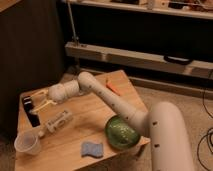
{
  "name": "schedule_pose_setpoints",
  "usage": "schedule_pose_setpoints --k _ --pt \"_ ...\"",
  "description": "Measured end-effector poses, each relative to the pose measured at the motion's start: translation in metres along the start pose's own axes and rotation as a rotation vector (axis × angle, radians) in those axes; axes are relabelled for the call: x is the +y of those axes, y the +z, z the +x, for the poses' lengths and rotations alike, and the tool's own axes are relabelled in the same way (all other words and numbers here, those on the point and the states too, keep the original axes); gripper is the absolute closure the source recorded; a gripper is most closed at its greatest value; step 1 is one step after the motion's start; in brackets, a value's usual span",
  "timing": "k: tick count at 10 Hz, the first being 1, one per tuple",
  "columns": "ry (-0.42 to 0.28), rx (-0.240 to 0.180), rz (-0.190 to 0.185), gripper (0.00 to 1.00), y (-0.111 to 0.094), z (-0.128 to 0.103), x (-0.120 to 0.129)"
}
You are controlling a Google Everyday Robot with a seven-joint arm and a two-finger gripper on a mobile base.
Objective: Place the eraser in the ceramic cup
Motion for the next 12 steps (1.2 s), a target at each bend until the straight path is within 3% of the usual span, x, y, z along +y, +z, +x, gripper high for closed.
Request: schedule_pose_setpoints --k 5,9,10,12 --pt "-0.074 0.105 -0.053 1.0 0.047 -0.011 0.03" --pt "-0.068 0.124 -0.098 0.99 0.07 0.0 0.029" --pt "-0.057 0.125 -0.108 0.95 0.075 0.008 0.027" --pt "-0.036 0.125 -0.132 0.74 0.08 0.022 0.023"
